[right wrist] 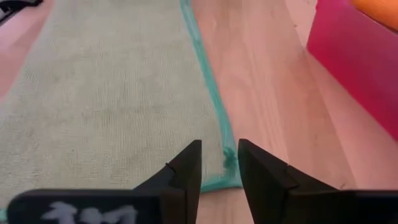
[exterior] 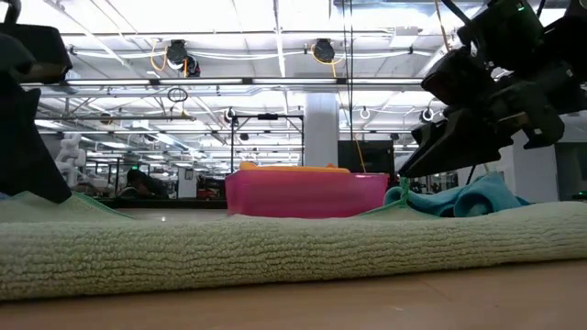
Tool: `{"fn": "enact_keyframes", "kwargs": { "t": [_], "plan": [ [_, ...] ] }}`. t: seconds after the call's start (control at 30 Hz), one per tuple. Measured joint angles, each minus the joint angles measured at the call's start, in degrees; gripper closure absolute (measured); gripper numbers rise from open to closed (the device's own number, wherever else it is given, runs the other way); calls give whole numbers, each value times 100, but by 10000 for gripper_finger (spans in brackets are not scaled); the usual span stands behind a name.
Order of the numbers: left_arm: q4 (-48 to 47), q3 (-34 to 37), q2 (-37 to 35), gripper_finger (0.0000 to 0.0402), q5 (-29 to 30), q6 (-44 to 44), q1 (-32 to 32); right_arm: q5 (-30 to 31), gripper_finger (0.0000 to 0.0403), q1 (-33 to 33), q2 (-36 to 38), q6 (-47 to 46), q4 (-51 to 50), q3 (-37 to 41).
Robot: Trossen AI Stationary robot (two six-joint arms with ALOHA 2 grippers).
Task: Fold microfiber towels
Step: Fold the light green microfiber cloth
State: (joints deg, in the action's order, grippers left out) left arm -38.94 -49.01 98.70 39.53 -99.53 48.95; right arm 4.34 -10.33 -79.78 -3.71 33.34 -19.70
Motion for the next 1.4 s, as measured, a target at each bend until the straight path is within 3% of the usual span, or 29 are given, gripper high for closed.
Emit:
{"fn": "enact_keyframes", "kwargs": {
  "t": [0.17, 0.37, 0.47, 0.8, 1.13, 1.4],
  "plan": [
    [24, 273, 0, 204, -113, -335, -9, -3, 336, 67, -428, 67, 398, -3],
    [198, 347, -2, 340, -194, -387, 34, 22, 393, 99, -727, 50, 637, 0],
    [221, 289, -6, 391, -136, -392, 109, 22, 395, 99, -695, 0, 667, 0],
    [-333, 56, -282, 396, 192, -302, 199, 10, 400, 251, -432, 223, 676, -2],
    [-445, 89, -286, 396, 21, -295, 96, 9, 401, 477, -434, 381, 779, -2],
    [-432, 89, -286, 324, 53, -686, 106, 9, 400, 477, -434, 398, 772, -2]
  ]
}}
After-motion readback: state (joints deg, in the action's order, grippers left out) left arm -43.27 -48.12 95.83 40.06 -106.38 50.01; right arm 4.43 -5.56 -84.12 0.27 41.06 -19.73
